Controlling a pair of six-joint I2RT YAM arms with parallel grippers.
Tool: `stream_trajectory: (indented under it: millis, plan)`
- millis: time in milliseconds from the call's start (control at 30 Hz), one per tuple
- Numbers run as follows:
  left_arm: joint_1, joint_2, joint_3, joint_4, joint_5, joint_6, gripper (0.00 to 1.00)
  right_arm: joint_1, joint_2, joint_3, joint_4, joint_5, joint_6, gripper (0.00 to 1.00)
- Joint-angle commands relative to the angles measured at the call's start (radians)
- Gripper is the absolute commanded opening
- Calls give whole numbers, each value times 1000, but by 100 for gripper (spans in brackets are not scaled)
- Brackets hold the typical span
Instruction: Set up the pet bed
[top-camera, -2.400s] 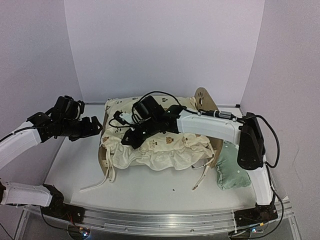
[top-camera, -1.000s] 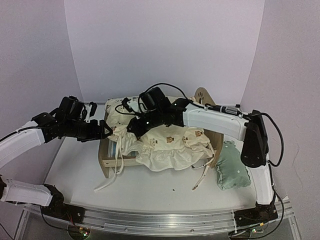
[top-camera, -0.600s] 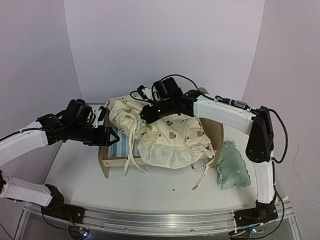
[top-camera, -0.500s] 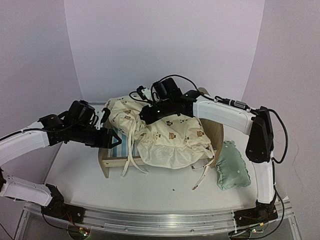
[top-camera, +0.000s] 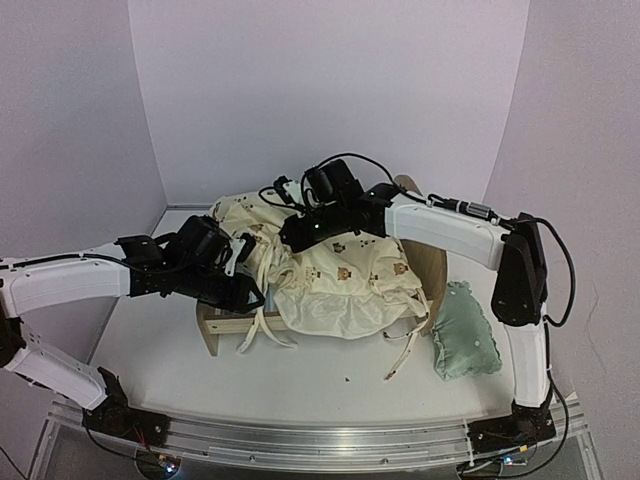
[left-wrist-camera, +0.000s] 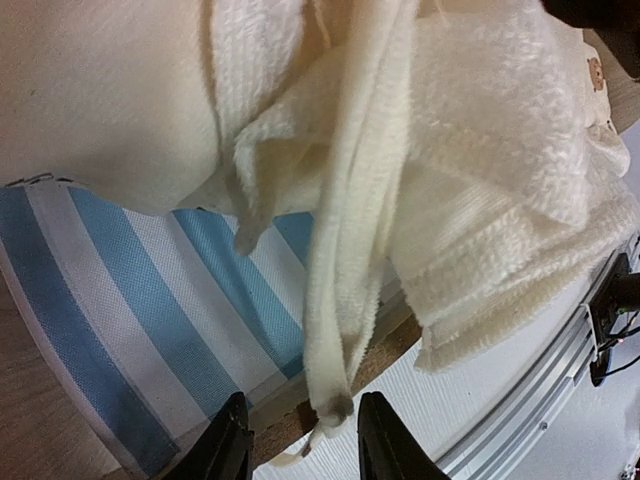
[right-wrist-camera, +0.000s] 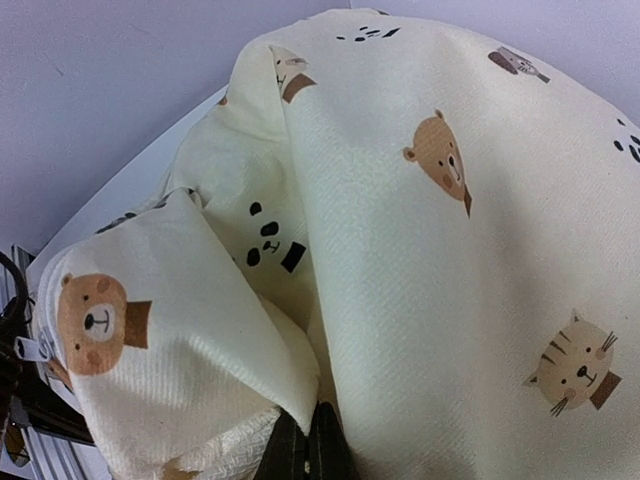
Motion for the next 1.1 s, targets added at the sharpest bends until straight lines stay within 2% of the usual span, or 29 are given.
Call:
stream_trajectory:
  millis: [0,367,500,667,1067]
  plan:
    - [-6,6,60,69,-33,-16,32,-12,-54,-13,21,30,7,0]
    - [-7,42,79,79,-50,-31,0,-11,-66,-30,24,26,9,0]
    - [-8,31,100,38,-106,-38,0,-12,-74,-39,26,23,16,0]
    - [-8,13,136,-33,-211,-42,0,-11,-92,-58,26,11,103,0]
    - [-8,49,247,-143,-329,-36,0,-11,-138,-114,26,-147,300,0]
